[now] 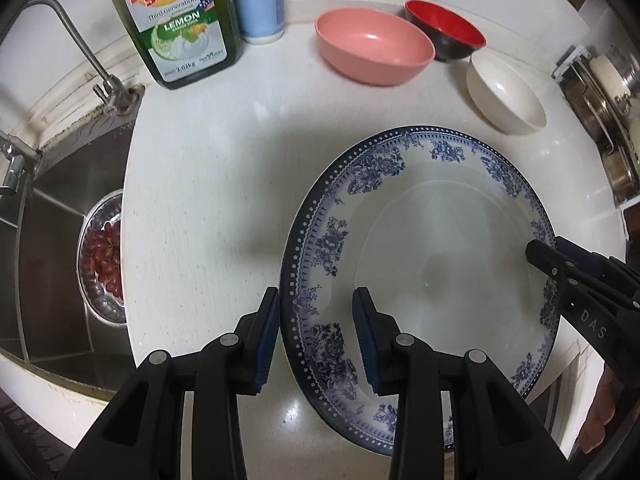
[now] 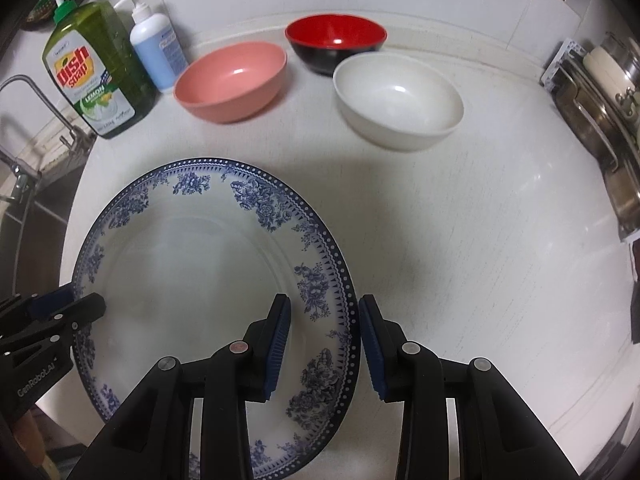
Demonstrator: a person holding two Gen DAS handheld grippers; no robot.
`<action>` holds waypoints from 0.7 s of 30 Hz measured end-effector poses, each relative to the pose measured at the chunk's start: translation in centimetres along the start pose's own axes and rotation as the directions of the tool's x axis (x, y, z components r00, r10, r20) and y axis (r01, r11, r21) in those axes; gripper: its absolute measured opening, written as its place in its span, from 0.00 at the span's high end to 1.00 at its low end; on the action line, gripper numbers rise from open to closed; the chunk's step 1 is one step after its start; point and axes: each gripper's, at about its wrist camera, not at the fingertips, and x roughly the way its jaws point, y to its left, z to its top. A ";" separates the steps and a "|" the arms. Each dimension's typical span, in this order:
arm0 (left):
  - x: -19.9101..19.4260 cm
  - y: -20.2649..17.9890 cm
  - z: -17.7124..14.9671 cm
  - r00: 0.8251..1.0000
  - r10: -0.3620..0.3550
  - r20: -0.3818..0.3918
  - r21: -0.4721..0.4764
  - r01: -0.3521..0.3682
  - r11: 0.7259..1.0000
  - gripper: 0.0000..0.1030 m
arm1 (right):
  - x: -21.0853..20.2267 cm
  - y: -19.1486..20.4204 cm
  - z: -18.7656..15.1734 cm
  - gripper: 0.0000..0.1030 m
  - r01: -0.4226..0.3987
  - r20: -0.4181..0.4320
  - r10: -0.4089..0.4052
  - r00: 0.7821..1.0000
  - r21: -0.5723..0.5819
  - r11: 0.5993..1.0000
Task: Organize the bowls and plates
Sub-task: 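Carry the blue-and-white plate and lower it onto the green plate, then open the right gripper and pull it back from the plate stack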
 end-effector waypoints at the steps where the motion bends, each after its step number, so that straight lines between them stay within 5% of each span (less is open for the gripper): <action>1: 0.0 -0.1 -0.1 1.000 0.002 0.000 0.000 -0.002 1.000 0.65 | 0.2 -0.1 -0.1 0.64 -0.002 -0.006 0.002 1.000 0.004 1.000; 21: 1.7 0.2 -0.1 0.999 0.030 -0.039 -0.016 -0.031 0.999 0.64 | 1.8 0.4 -0.3 0.64 -0.010 -0.074 0.008 0.997 -0.024 1.000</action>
